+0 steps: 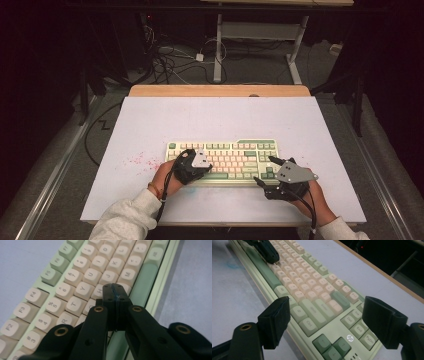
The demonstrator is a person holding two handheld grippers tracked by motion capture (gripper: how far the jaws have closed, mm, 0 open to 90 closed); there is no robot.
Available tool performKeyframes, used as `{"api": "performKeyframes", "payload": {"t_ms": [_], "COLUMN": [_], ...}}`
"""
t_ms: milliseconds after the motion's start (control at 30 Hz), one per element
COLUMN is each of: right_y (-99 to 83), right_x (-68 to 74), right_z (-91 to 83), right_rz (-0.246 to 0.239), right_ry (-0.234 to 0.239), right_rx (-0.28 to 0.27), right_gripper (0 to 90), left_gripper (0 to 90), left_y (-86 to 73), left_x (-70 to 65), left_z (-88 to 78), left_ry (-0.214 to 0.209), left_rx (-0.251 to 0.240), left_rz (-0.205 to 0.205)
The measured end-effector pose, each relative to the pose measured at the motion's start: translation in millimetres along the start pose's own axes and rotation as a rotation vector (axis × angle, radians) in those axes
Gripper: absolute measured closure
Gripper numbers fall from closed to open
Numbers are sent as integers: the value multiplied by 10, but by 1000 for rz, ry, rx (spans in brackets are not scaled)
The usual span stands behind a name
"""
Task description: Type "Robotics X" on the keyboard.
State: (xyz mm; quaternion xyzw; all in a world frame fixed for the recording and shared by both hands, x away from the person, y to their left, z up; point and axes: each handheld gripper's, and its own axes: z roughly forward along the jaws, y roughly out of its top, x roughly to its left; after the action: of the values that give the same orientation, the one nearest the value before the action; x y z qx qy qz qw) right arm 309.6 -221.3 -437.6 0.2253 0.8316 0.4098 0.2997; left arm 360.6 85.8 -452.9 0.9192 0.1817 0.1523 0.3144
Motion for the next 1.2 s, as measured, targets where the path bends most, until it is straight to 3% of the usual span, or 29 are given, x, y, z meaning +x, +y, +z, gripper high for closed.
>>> {"api": "performKeyframes", "payload": {"t_ms": [467,900,1200], "right_y": [6,9,9], "right_x": [-3,-16,-30], "right_z": [-11,-20,-24], "right_rz": [-5,-3,5], "right_ry": [0,-5,-6], "right_rx": [-1,-6,-7], "right_gripper": [236,238,243], "left_gripper": [874,871,791], "left_y": [-3,-147,-266], "left_x": [22,105,116], "left_z": [-169,-397,-523], "left_ry": [46,106,148], "left_rx": [-69,-131,-163], "left_rz": [6,-27,-19]}}
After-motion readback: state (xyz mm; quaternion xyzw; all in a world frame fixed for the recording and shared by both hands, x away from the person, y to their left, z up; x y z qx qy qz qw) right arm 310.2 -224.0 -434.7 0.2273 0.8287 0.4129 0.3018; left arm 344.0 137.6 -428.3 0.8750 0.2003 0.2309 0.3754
